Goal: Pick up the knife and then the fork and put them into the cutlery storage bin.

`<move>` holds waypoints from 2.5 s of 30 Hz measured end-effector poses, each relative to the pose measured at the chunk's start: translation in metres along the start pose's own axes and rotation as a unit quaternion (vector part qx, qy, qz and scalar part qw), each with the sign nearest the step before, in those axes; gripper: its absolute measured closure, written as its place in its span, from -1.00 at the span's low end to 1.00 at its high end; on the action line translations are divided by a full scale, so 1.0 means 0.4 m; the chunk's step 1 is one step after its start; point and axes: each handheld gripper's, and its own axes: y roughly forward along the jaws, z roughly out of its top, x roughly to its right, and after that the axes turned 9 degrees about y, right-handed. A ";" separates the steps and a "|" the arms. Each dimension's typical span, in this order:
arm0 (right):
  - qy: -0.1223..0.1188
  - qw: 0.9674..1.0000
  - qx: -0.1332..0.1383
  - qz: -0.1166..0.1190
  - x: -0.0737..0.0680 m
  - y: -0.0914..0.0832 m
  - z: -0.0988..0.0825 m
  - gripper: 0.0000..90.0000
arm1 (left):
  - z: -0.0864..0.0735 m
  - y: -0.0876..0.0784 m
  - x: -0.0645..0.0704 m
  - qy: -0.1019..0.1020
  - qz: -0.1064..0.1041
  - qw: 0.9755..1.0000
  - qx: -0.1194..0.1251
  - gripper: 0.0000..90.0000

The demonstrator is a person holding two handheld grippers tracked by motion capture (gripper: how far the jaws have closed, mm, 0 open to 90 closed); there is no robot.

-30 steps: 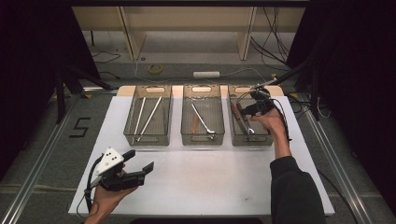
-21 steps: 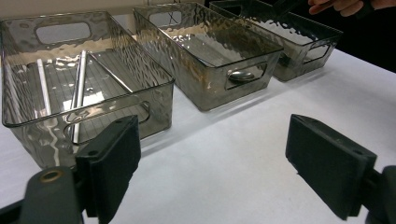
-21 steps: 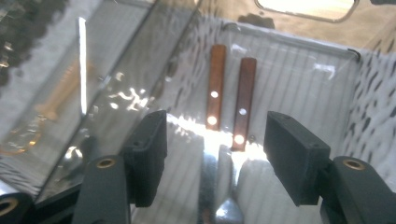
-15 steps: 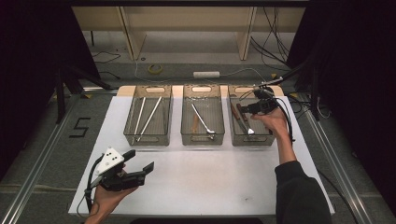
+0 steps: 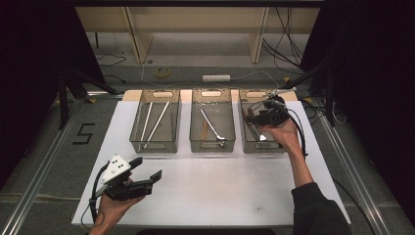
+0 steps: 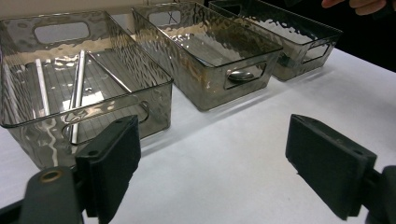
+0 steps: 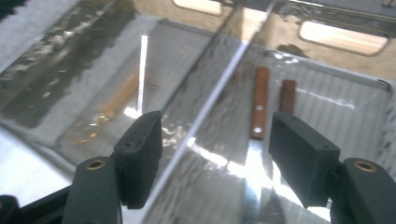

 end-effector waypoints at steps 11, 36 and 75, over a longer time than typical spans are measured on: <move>-0.018 0.999 0.041 0.023 -0.062 -0.047 -0.059 -0.22 | 0.000 0.000 0.000 0.001 0.001 1.000 -0.001 -0.61; -0.044 0.991 0.091 0.087 -0.147 -0.106 -0.165 -0.23 | 0.004 0.007 0.006 0.003 -0.005 1.000 -0.003 -0.61; -0.050 0.975 0.154 0.153 -0.164 -0.165 -0.340 -0.29 | 0.000 0.002 0.002 -0.007 -0.016 1.000 0.001 -0.61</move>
